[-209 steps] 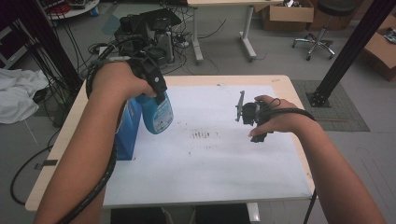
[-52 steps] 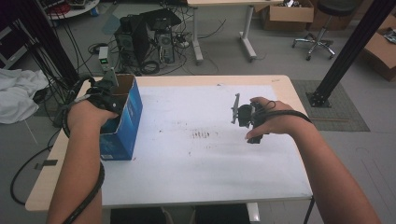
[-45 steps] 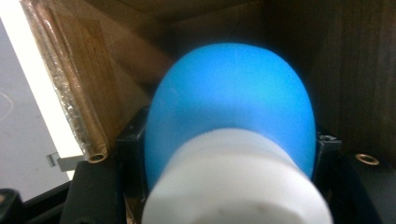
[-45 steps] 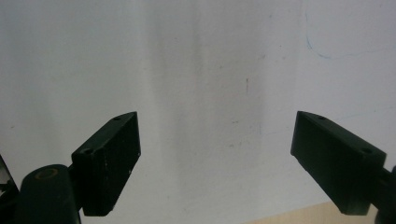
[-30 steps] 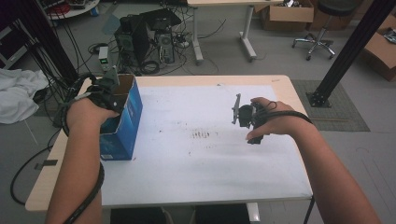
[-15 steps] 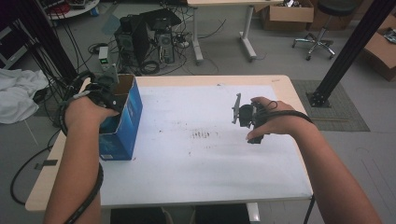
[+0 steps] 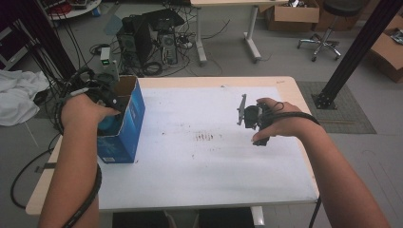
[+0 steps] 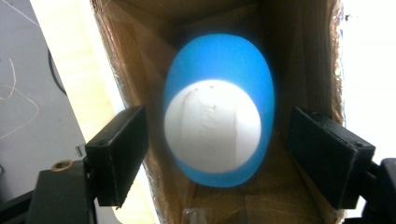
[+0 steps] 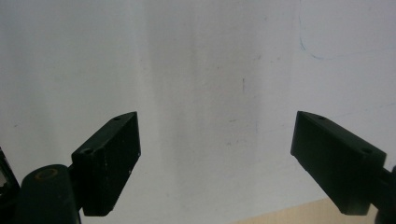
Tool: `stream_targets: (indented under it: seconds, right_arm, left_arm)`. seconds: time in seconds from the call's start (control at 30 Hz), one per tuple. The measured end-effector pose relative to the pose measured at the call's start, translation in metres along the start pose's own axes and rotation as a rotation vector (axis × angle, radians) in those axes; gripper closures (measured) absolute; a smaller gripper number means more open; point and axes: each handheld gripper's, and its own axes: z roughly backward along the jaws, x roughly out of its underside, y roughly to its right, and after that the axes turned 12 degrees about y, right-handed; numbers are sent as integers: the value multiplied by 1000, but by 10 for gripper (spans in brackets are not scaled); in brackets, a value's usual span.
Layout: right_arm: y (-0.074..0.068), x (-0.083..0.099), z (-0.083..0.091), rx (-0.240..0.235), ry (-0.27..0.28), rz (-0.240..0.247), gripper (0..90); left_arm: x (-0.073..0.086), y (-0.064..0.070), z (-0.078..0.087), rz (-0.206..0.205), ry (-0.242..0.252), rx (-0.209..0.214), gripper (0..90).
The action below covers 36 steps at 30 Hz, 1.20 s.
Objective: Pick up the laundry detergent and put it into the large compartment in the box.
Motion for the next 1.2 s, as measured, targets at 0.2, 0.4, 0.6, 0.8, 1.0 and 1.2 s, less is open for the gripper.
stream_targets:
  seconds: [0.2, 0.4, 0.6, 0.8, 1.0, 1.2]
  right_arm:
    - [0, 0, 2, 3, -3, 0, 159]
    - [-1, 0, 2, 3, -3, -1, 159]
    - [-2, -1, 3, 5, -2, 1, 160]
    - [-2, -2, 4, 6, -3, 4, 159]
    - [-3, -5, 5, 6, -5, 6, 160]
    - [-3, -5, 5, 3, -7, 8, 159]
  left_arm:
    - [1, -3, 3, 6, -4, -5, 167]
    - [2, -5, 7, 6, 2, -1, 155]
    - [4, -5, 12, 5, 3, 2, 119]
    - [6, -3, 16, -4, -12, 17, 42]
    - [6, 1, 20, -26, -6, 17, 2]
    - [5, 7, 31, -66, 17, 31, 1]
